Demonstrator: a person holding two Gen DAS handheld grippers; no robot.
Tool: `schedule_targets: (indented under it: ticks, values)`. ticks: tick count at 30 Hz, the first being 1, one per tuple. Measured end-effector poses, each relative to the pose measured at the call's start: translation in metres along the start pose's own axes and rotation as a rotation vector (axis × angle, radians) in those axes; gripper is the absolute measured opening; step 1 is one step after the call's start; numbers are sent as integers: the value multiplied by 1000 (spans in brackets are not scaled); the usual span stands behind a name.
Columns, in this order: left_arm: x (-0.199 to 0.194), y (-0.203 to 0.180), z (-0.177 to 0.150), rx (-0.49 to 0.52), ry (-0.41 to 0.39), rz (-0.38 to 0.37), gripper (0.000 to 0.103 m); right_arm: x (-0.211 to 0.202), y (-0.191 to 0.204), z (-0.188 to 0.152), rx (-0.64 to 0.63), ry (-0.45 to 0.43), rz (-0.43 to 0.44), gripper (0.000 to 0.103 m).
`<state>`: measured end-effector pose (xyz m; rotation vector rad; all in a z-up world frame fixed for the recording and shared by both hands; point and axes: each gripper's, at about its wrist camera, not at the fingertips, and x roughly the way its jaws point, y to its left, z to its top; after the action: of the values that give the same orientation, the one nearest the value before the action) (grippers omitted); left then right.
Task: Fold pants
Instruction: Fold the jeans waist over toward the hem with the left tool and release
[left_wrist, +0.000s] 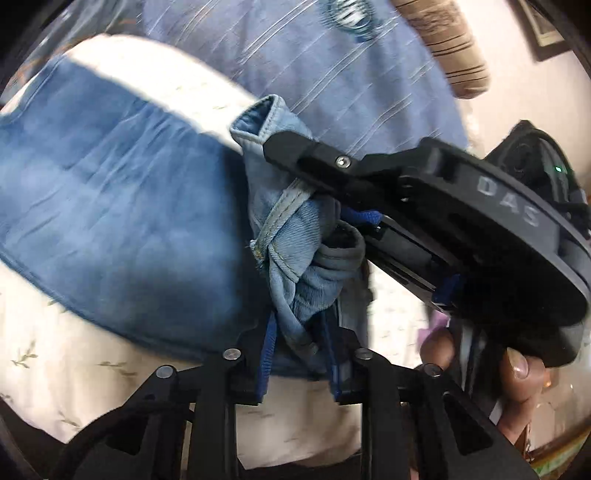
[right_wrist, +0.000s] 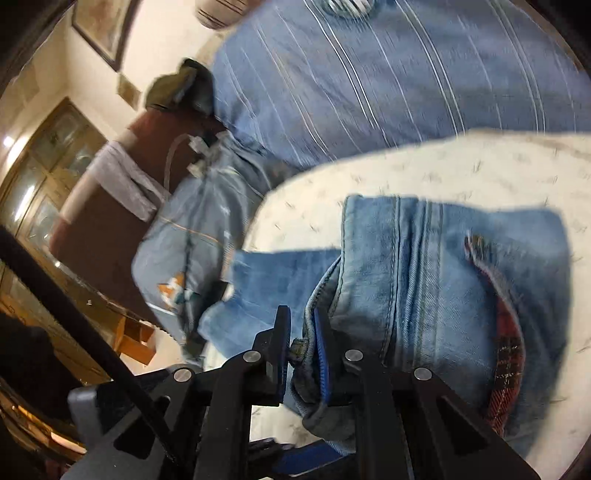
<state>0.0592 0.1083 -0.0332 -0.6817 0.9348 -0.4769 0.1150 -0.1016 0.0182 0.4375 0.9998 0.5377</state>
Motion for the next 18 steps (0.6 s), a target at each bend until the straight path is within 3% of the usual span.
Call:
schedule_targets:
  ticks: [2, 3, 4, 5, 6, 9, 13, 14, 15, 18]
  values:
    - [-2, 11, 1, -32, 19, 21, 31, 5, -12, -3, 67, 20, -3, 18]
    - [-5, 15, 3, -41, 23, 12, 38, -4, -13, -5, 69, -6, 6, 19]
    - [-10, 16, 5, -41, 24, 5, 43, -17, -14, -6, 64, -38, 18, 26]
    - [-13, 12, 3, -38, 18, 4, 51, -35, -16, -7, 67, -76, 25, 44]
    - [-19, 13, 5, -31, 7, 7, 57, -48, -20, -7, 76, -109, 23, 52]
    - [-27, 14, 8, -29, -14, 32, 64, -84, -32, -19, 97, -174, -23, 56]
    - [-15, 19, 17, -60, 8, 55, 63, -99, -60, -60, 109, -186, -158, 56]
    - [-8, 20, 19, -52, 19, 74, 59, -96, -63, -67, 99, -184, -193, 56]
    - [-4, 22, 19, -49, 22, 96, 47, -93, -64, -77, 80, -189, -246, 56]
    - [0, 13, 18, -11, -9, 143, 37, -85, -62, -96, 12, -150, -362, 56]
